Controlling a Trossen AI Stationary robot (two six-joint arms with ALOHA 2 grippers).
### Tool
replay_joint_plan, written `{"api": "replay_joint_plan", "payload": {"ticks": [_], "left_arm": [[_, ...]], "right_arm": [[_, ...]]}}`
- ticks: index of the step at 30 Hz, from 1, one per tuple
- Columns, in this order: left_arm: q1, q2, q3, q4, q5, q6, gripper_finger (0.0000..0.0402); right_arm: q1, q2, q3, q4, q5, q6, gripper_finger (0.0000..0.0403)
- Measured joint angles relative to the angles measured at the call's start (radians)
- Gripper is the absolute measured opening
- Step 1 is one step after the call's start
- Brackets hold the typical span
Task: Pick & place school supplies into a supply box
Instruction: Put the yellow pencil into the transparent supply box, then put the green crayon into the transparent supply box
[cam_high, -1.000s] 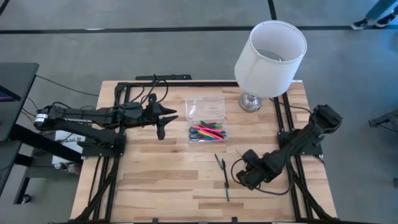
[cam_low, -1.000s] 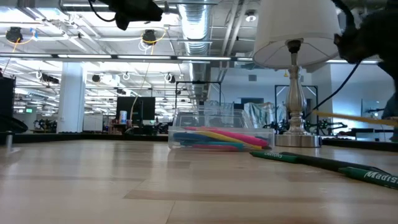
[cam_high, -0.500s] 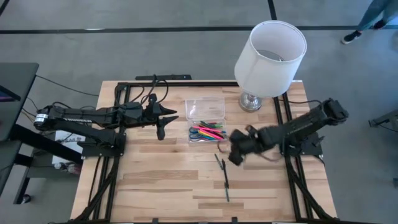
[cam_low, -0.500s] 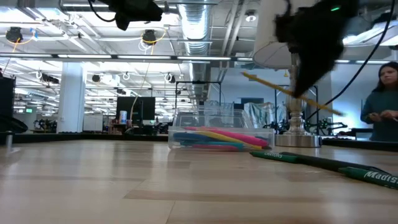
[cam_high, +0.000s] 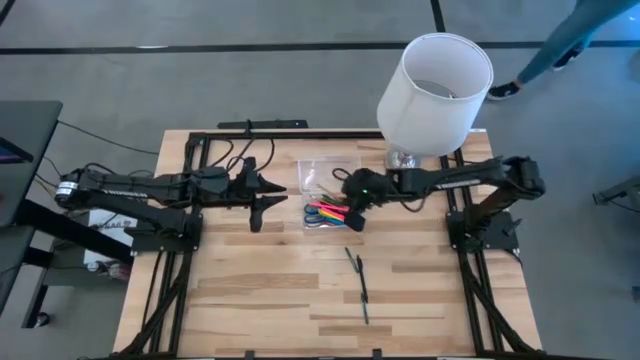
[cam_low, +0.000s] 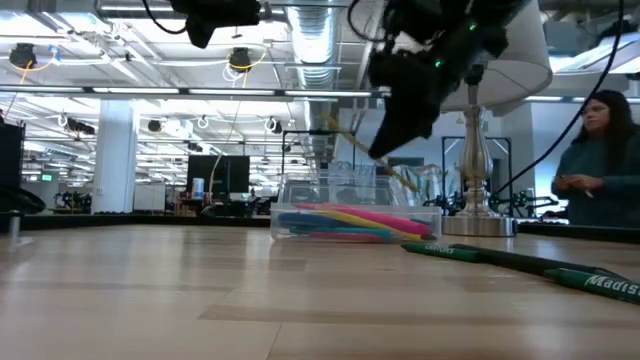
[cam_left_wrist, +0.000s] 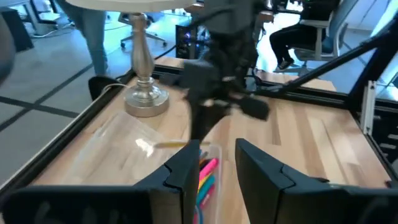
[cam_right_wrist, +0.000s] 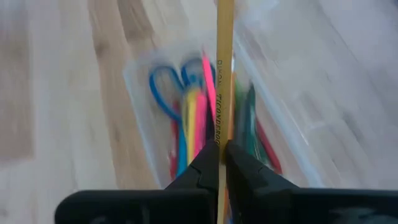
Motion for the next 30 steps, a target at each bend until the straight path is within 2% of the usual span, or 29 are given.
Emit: {"api": "replay_joint_plan", "payload": {"ticks": [5,17,22,30], "left_arm": [[-0.027,0.000,0.000,-0.013,-0.016,0.000,0.0095],[-0.043,0.000,0.000,-0.019,-0.062,0.000,0.0095],[-0.043,0.000,0.000,-0.018,-0.101,0.000,0.0095],[-0.043,0.000,0.000,-0.027,-0.100,-0.008,0.0095]], "right_arm": [[-0.022,0.083,0.042,-0.046,-0.059,-0.062,0.0000],[-0.010,0.260,0.206,-0.257,-0.083,-0.204,0.0003],[-0.013,0.297,0.251,-0.322,-0.085,-0.210,0.0024],[-0.020,0.287,0.280,-0.338,-0.113,-0.212,0.0076]]}}
